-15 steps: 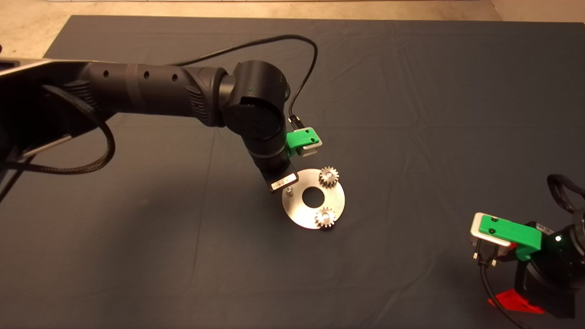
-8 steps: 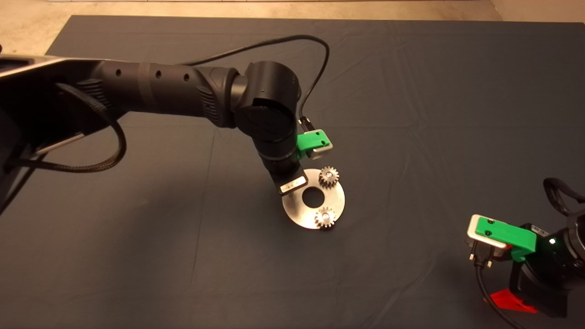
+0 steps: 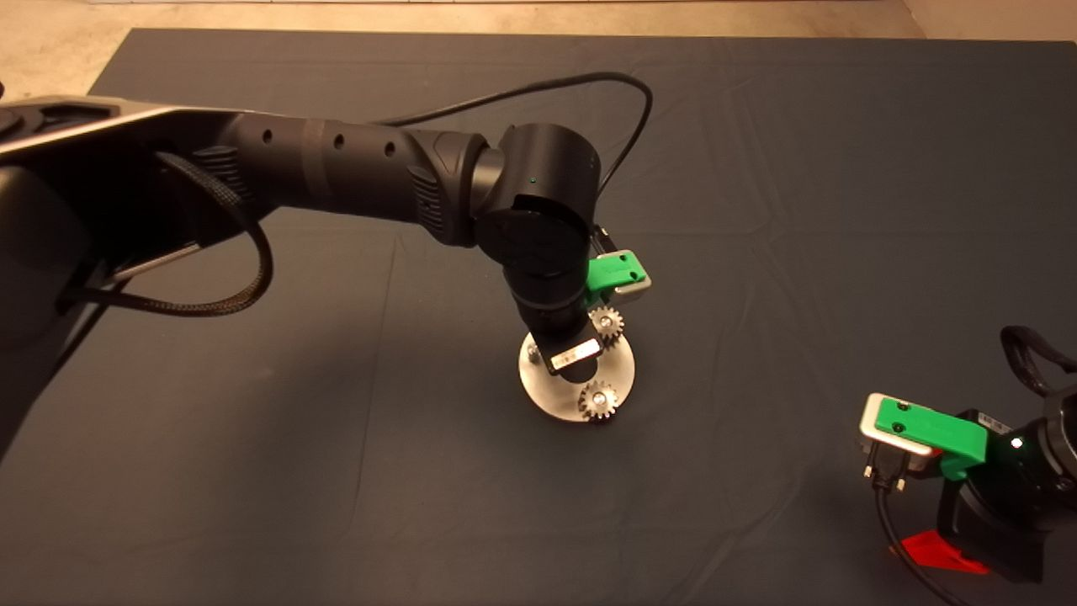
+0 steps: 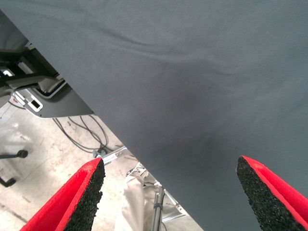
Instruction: Install three planetary gears onto the carrier pins
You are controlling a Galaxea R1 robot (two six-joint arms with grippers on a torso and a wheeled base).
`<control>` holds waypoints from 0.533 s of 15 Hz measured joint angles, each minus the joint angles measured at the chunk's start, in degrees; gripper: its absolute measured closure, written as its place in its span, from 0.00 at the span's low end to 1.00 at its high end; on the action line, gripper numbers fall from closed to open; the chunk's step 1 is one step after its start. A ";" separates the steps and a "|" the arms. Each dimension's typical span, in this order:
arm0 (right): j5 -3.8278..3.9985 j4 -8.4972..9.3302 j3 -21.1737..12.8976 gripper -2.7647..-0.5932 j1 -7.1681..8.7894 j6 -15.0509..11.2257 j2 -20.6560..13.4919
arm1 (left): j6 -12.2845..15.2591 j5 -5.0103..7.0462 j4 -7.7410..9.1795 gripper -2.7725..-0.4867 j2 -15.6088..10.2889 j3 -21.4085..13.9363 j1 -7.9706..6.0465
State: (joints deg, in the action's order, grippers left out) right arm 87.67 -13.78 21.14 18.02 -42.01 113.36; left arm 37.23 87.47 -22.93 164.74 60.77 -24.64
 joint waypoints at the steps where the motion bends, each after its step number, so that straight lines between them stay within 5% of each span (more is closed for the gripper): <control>1: -0.06 0.02 0.00 0.34 0.61 -0.01 0.00 | 0.04 -0.02 0.00 0.92 0.09 0.00 0.00; 8: -0.02 0.05 0.00 0.34 2.97 0.00 -0.08 | 0.45 0.03 -0.55 0.92 0.01 -0.11 0.05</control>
State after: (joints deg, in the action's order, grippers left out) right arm 87.65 -13.72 21.14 20.99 -42.01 113.28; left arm 37.68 87.50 -23.48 164.74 60.66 -24.59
